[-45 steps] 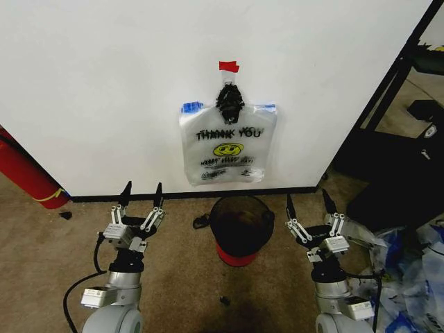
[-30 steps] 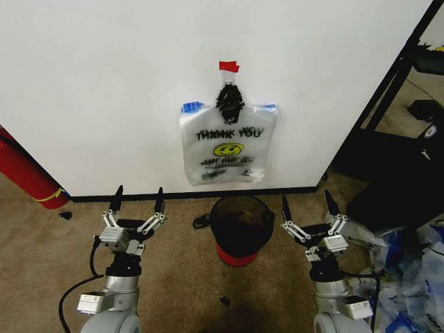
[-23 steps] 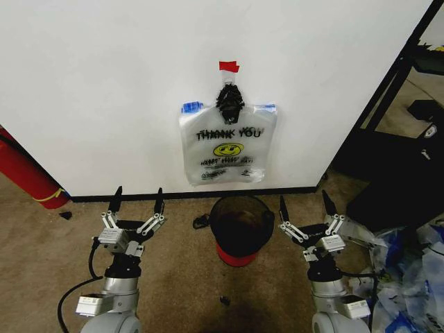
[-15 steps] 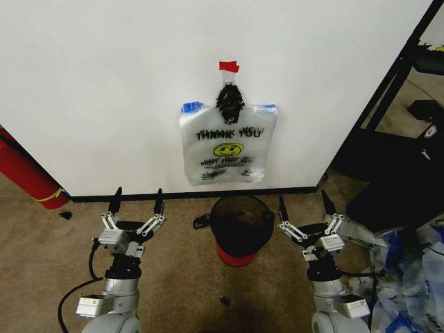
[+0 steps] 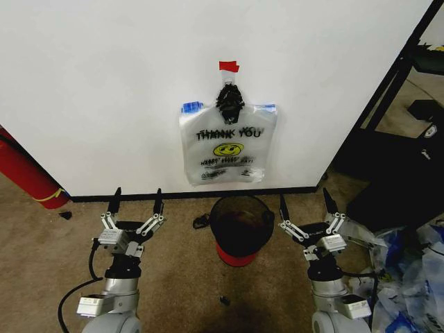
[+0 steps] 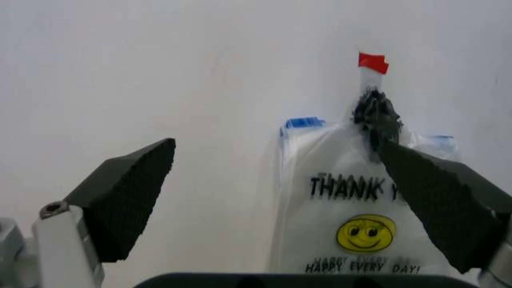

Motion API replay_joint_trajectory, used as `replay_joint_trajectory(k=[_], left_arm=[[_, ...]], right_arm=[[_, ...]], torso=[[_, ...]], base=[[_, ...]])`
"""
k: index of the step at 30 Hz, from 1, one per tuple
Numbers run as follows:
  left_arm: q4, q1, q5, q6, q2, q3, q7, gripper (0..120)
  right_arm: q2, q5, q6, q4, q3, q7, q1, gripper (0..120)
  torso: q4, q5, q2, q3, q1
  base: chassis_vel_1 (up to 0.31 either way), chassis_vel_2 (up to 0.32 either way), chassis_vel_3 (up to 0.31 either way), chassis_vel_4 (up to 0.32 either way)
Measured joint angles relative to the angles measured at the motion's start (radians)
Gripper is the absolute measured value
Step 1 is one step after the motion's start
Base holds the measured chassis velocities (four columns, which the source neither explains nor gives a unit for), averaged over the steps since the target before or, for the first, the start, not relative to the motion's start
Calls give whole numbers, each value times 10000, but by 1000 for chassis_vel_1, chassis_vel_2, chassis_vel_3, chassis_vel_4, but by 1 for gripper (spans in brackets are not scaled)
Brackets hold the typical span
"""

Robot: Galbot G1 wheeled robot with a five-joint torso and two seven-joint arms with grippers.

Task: Pick up the garbage bag from the wall and place it over the trash bin.

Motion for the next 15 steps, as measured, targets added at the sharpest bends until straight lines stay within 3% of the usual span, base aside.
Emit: replay_joint_trajectory(k=[15], left_arm=[[-5,-78,-8,156,159,41,36,100]], right_arm=[[0,-315,41,140,27,22,-40,100]], torso=[[0,0,0,0,0]], base=[[0,0,0,0]])
